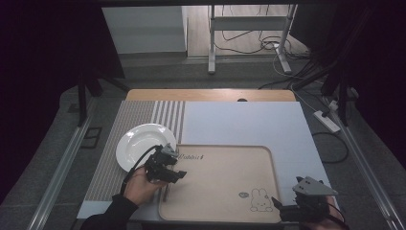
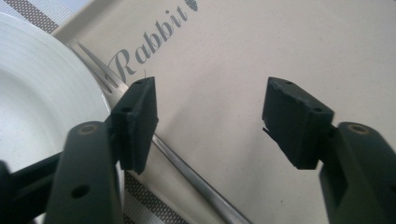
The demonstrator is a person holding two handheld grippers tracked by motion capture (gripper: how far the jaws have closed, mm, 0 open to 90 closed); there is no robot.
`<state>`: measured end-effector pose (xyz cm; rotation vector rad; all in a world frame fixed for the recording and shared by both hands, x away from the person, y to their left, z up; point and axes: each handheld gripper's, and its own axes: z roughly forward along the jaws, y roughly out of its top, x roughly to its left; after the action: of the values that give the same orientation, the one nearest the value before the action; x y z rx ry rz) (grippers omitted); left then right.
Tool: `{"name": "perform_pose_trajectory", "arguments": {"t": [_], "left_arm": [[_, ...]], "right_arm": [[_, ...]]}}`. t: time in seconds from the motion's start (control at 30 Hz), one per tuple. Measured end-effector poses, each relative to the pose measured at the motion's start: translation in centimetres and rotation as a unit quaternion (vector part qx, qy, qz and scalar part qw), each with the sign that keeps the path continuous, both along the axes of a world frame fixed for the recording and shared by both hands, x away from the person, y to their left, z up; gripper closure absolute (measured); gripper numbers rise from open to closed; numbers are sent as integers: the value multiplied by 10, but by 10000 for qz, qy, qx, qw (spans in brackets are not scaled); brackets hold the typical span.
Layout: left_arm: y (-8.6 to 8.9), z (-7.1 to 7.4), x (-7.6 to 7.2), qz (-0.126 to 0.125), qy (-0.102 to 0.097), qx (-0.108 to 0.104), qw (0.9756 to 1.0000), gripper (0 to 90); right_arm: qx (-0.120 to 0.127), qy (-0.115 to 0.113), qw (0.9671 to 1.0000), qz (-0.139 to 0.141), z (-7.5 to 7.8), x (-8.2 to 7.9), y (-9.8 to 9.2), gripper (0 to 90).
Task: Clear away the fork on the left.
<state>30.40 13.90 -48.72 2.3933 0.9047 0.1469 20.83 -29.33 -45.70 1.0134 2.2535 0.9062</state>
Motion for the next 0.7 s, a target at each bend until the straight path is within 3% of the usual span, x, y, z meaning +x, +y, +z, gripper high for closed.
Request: {"name": "perform_pose_trajectory", "arguments": {"t": [0.23,0.33,0.53,0.7], "left_arm": [[10,2,0,73,-15,-175,9998,177],[13,2,0,70,-17,-237,9997,143],[23,5,1,66,197,-696,9974,115],[30,7,0,49,218,-799,9965,74]], "right_arm": [[-14,-16,10000,-2,0,0,0,0],[-16,-16,10000,0,0,0,0,0],[-18,-25,10000,-7,0,0,0,0],[-25,-26,10000,-6,0,0,0,0]]}}
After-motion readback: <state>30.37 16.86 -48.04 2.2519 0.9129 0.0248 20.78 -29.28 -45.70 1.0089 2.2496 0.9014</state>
